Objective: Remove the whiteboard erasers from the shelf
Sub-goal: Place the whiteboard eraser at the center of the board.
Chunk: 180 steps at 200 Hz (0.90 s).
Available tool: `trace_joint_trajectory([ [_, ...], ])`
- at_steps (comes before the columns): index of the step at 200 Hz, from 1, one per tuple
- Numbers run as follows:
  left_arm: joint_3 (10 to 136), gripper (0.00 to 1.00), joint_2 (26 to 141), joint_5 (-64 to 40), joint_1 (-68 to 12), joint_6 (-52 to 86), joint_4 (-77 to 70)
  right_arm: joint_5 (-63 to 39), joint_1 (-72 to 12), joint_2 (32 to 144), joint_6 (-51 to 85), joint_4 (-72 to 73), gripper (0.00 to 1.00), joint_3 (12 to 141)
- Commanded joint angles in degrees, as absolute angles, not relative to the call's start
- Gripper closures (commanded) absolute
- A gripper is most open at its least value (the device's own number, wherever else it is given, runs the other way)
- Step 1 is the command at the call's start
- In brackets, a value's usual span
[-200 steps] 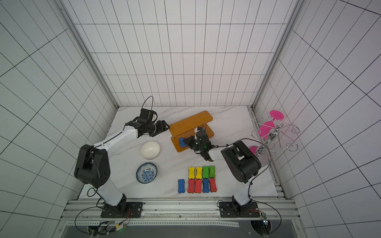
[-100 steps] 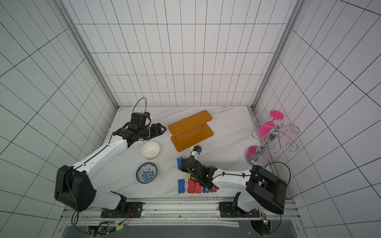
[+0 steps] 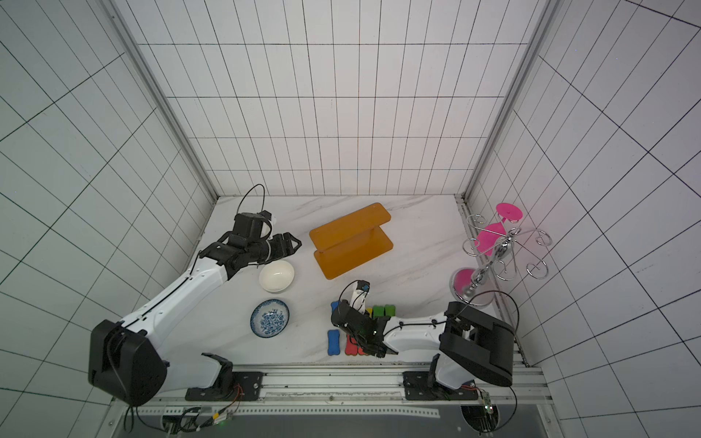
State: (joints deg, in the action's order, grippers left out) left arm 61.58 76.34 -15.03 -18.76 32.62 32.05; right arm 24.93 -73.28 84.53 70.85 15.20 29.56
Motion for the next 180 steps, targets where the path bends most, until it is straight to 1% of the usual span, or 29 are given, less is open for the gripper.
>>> trace_joint_trajectory([
  [1,61.0,0.22,75.11,-15.09,-18.4,31.53,32.28,26.64,-73.92,84.06,73.79,11.07,1.0,30.44],
  [81,59.77,0.21,76.1,-16.1,-16.66,31.22,30.34,24.65,-73.96,84.47,74.0,10.46,1.0,30.14],
  [105,59.41,0.21,76.91,-19.5,-14.73,31.84,29.28,24.7,-73.91,83.85,74.34,9.04,0.95,30.3],
  [122,59.33,0.21,76.52,-19.84,-14.29,31.99,29.09,24.52,-73.92,83.9,74.29,7.86,0.92,30.89],
  [180,57.84,0.21,74.58,-20.07,-14.24,32.17,28.49,24.79,-73.86,84.28,74.36,7.29,0.9,31.58],
])
